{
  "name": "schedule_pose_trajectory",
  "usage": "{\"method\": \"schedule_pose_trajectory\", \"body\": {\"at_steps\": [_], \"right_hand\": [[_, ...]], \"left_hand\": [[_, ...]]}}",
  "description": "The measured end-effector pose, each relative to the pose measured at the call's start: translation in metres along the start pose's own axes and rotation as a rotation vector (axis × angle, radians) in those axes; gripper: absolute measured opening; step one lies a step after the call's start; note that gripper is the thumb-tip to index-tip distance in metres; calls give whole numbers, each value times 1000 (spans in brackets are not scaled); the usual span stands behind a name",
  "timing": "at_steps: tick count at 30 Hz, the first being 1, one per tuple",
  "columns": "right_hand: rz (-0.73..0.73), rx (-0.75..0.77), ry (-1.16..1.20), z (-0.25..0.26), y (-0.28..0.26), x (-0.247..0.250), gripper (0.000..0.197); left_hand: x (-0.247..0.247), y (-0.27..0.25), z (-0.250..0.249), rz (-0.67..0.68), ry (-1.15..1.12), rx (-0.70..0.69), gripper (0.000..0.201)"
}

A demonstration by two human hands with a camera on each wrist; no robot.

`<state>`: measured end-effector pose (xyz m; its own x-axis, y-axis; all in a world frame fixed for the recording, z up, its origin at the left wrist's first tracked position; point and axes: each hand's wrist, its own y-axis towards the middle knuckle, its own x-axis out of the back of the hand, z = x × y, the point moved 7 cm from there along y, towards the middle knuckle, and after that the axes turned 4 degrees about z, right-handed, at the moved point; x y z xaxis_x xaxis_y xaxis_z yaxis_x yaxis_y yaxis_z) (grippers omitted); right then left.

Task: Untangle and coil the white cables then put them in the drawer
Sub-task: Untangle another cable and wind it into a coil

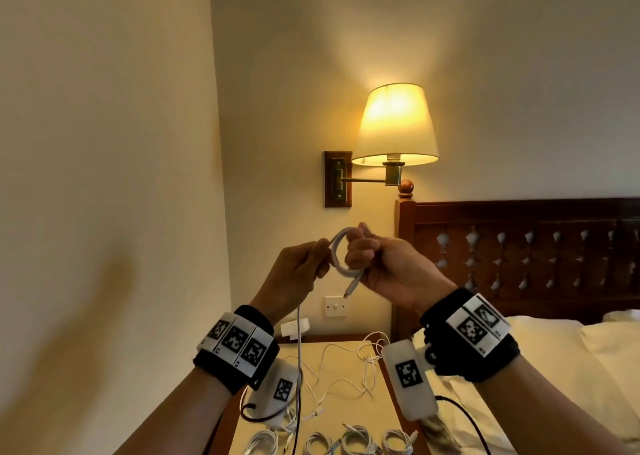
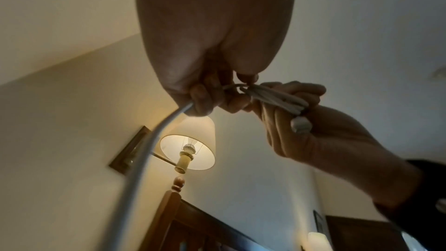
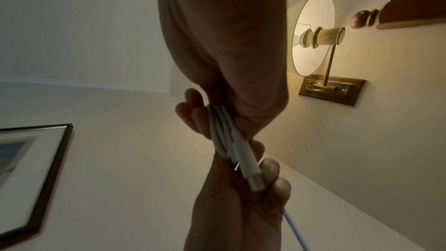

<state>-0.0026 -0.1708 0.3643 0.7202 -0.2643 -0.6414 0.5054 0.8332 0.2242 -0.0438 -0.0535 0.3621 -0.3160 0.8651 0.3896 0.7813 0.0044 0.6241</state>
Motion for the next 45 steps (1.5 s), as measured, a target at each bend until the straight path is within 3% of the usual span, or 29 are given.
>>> {"method": "schedule_pose_trajectory", "body": {"at_steps": [4, 7, 9, 11, 13, 16, 20, 25, 30, 36, 41, 45], "right_hand": [[-47, 137, 83, 37, -6, 5, 34], [-105, 265, 47, 58, -13, 8, 31], [-117, 283, -132, 58, -12, 9, 29], [-130, 291, -496, 51, -8, 11, 31], [-131, 308, -880, 43, -5, 7, 31], [-92, 308, -1167, 34, -3, 1, 29], [12, 273, -1296, 22, -3, -4, 29], [7, 209, -1197, 19, -4, -2, 34], [60, 34, -731, 8, -5, 10, 35], [59, 34, -198, 12, -3, 14, 30], [26, 47, -156, 23, -2, 14, 33], [-22, 43, -218, 23, -1, 16, 35]], "left_hand": [[13, -17, 33, -27, 183, 22, 31], [9, -34, 56, 48, 288, 70, 29], [-15, -42, 49, 261, 420, 80, 31], [-43, -47, 25, 502, 506, 36, 33], [-52, -44, -7, 562, 462, -19, 33], [-33, -28, -47, 352, 353, -138, 30], [-3, -4, -60, 98, 482, -296, 31], [11, 14, -41, 43, 606, -308, 35], [7, 23, -23, 265, 436, -194, 35], [7, 16, 31, 408, 258, 36, 26], [14, 1, 70, 435, 179, 239, 26], [18, 3, 71, 355, 510, 152, 24]]}}
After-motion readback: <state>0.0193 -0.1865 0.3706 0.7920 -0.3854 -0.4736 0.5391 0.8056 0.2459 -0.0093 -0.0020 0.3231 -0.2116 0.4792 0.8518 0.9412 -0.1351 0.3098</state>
